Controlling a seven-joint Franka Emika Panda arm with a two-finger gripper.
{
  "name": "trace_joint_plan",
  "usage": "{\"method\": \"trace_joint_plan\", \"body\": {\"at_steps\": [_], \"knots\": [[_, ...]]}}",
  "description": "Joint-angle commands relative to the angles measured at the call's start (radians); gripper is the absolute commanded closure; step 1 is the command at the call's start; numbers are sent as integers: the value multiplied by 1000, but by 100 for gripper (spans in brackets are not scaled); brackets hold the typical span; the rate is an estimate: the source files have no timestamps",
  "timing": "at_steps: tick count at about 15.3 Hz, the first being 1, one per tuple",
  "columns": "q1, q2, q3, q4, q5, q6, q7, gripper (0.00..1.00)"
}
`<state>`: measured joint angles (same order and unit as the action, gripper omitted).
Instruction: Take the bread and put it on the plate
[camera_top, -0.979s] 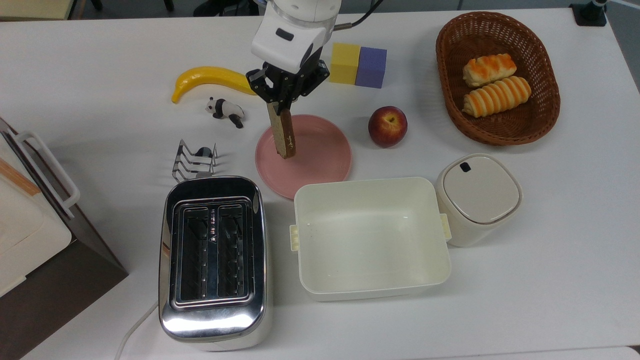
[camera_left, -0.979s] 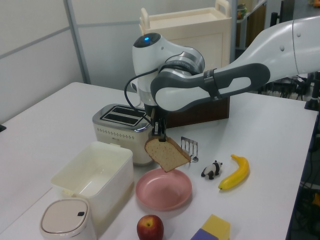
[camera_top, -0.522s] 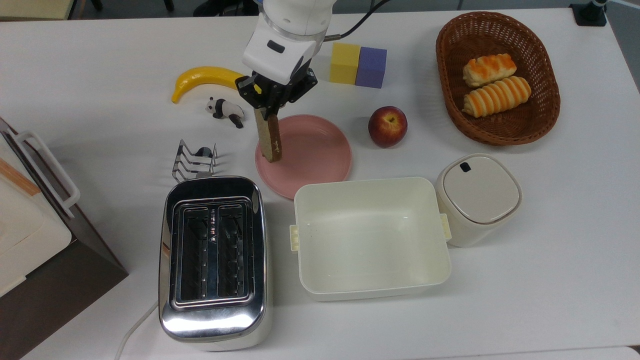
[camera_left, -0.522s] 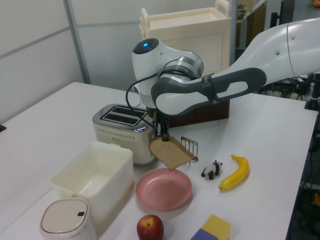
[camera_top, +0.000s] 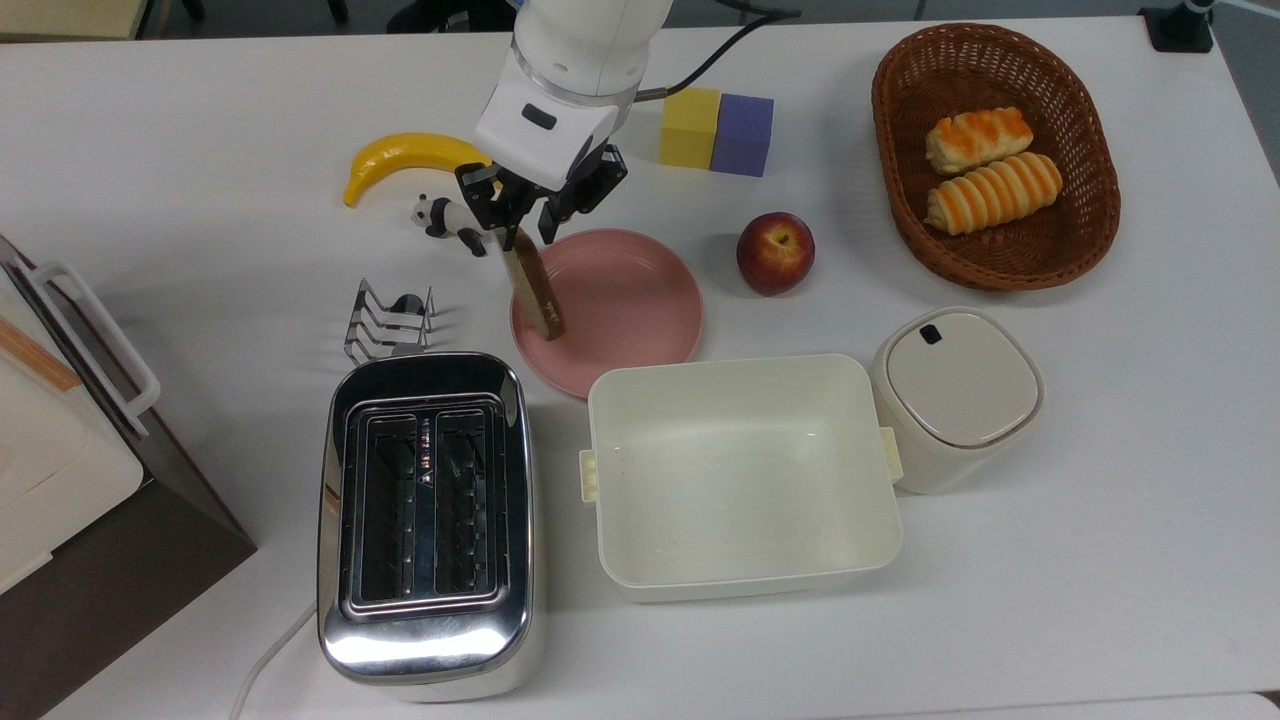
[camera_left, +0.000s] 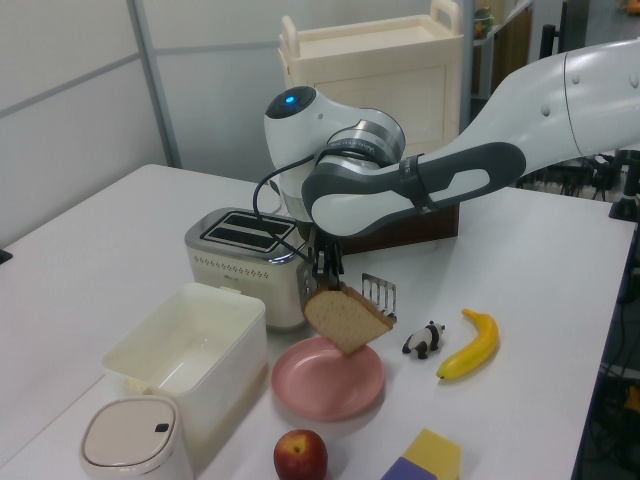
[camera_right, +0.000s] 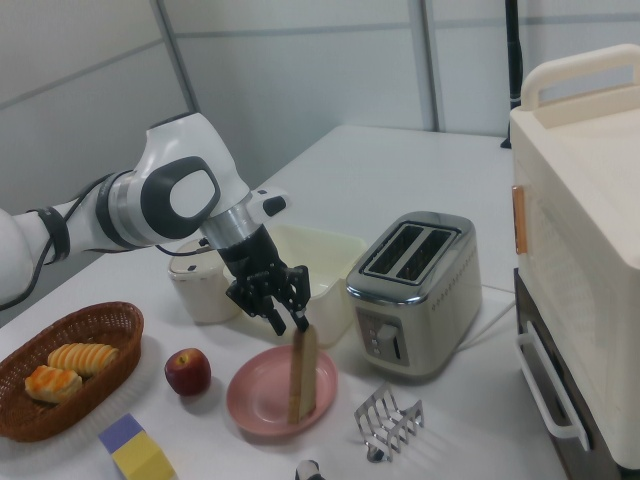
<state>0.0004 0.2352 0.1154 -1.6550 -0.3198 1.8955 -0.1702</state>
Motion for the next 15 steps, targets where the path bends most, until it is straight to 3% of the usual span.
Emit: {"method": "trace_joint_plan", "body": {"at_steps": [1, 15], "knots": [[7, -17, -8, -19, -15, 14, 21, 0], [6, -22, -8, -9, -9, 4, 43, 0]]}}
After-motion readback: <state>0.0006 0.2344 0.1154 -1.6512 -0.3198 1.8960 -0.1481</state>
